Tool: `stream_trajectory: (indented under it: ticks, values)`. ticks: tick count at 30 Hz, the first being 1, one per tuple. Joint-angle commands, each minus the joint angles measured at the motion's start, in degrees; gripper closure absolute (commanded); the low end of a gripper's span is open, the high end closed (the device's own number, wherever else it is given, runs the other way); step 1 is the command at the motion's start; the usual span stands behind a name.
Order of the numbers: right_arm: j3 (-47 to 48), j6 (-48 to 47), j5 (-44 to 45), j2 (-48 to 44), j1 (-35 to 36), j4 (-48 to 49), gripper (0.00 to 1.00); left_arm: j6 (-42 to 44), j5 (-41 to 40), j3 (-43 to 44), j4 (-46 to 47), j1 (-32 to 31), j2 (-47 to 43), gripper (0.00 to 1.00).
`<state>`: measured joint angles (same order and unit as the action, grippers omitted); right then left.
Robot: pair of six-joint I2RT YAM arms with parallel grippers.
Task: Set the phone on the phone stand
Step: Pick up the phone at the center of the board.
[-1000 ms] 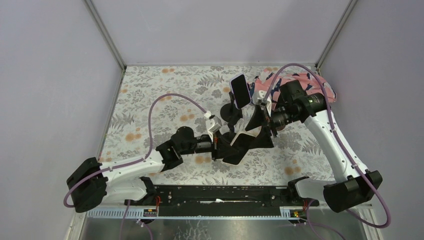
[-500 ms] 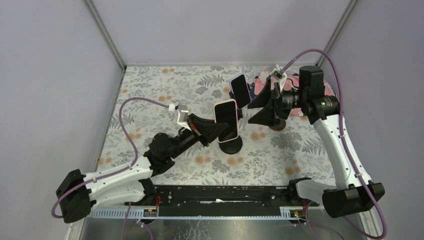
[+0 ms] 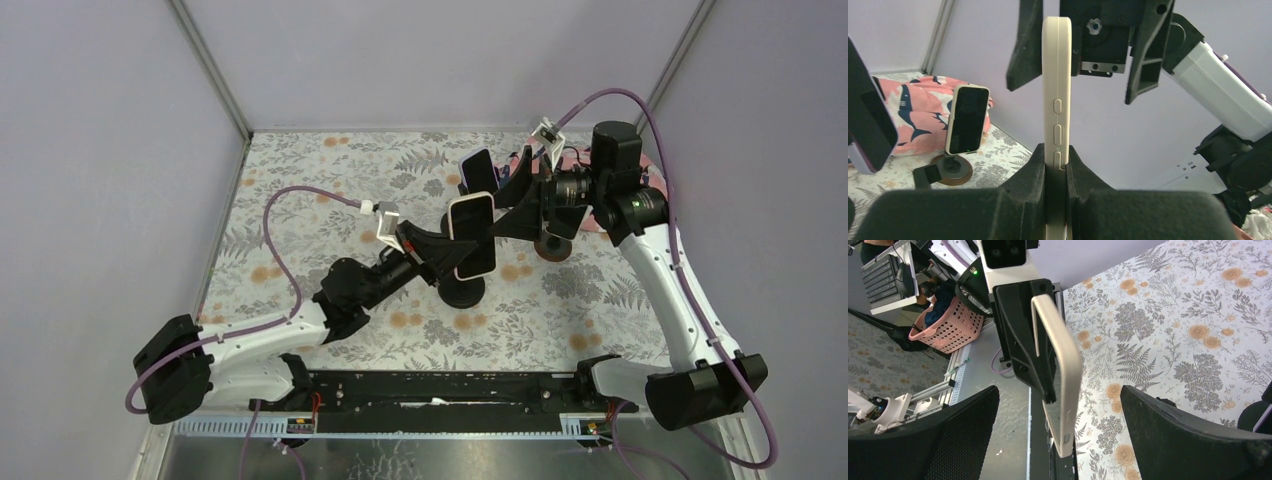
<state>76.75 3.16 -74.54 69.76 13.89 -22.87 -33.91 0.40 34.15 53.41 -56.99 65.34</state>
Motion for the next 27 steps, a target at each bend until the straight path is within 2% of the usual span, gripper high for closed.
stream_trajectory:
  ticks: [1, 5, 9, 12, 15, 16, 20, 27]
  values:
    - [1.64, 1.69, -0.62, 1.46, 0.56, 1.96, 0.00, -1.05, -0.77, 2.38, 9.48, -1.80, 1.09, 1.00]
    - [2.47, 1.76, -1.77, 2.25, 1.73, 1.91, 0.02, -1.42, -0.67, 2.12, 10.84, -2.63, 2.28, 1.00]
    - [1.72, 2.29, -3.49, 2.74, 3.40, 2.84, 0.11, -1.89, 1.69, 2.53, 12.16, -2.87, 3.82, 1.00]
    - [1.24, 2.51, -5.47, 2.64, 4.32, 3.47, 0.21, -2.12, 2.47, 2.20, 13.54, -2.86, 4.52, 1.00]
    - [0.99, 1.98, -6.84, 2.28, 4.39, 3.46, 0.37, -2.14, 2.91, 1.40, 15.10, -2.87, 4.58, 1.00]
    - [0.88, 1.31, -7.06, 2.07, 4.39, 3.07, 0.39, -2.19, 3.27, 1.16, 15.47, -2.86, 4.61, 1.00]
    - [1.56, -4.73, -7.16, 1.55, 4.41, -1.88, 0.41, -1.96, 6.11, 1.71, 14.16, -2.82, 4.02, 1.00]
    - [6.59, -19.65, -5.91, 1.26, 4.41, -17.86, 0.41, -1.40, 11.32, 1.74, 6.31, -1.31, -0.21, 1.00]
